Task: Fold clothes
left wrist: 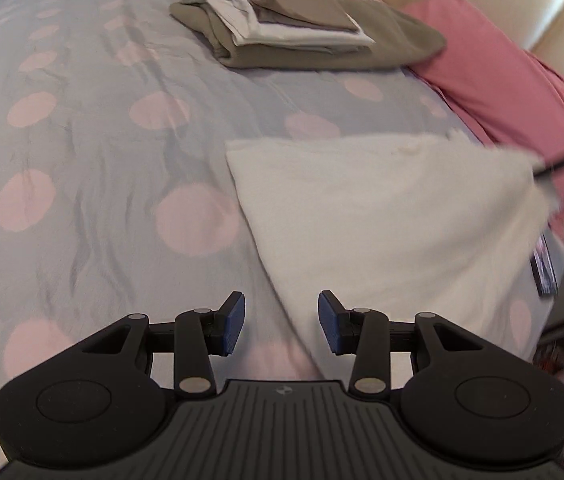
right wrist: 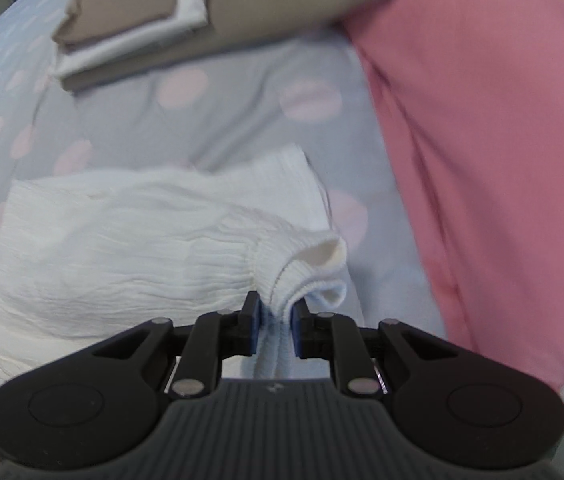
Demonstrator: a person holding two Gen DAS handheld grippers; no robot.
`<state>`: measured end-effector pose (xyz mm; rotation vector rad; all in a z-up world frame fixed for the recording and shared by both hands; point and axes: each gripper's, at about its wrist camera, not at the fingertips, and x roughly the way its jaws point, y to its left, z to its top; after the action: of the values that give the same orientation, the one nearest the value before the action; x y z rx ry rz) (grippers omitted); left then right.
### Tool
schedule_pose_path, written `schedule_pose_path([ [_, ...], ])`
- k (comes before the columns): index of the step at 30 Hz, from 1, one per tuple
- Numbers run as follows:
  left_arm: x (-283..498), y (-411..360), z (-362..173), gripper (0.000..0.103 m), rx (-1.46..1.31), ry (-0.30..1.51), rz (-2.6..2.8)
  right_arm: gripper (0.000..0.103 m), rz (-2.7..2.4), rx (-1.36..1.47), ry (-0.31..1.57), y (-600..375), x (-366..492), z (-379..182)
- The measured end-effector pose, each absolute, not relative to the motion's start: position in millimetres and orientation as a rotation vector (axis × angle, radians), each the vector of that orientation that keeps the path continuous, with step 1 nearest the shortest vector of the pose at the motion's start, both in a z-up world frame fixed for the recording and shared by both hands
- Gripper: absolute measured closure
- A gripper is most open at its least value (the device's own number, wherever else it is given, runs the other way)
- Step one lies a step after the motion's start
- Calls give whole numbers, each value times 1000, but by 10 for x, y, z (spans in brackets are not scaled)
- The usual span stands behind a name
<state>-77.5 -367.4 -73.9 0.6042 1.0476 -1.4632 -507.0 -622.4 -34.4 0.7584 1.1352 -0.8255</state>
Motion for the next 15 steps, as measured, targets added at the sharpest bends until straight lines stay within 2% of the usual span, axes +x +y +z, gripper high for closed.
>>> schedule_pose_path([
  [8,-776,-4267,-884,65,612,1050,-1441,81,-802,849,1134,-6257,-5239,-897],
  [11,-781,-4423,-947,65,620,1065,-1435,68,-765,868,1100,-6258,-5291,-948],
  [13,-775,-4492,-980,65,614,1078,-1436,48,-754,899,1028,-6303,-5393,-908],
  [15,-766,-4548,-1010,65,606,1093,-1443,44,-755,961,912,-6362,-5539,-854],
])
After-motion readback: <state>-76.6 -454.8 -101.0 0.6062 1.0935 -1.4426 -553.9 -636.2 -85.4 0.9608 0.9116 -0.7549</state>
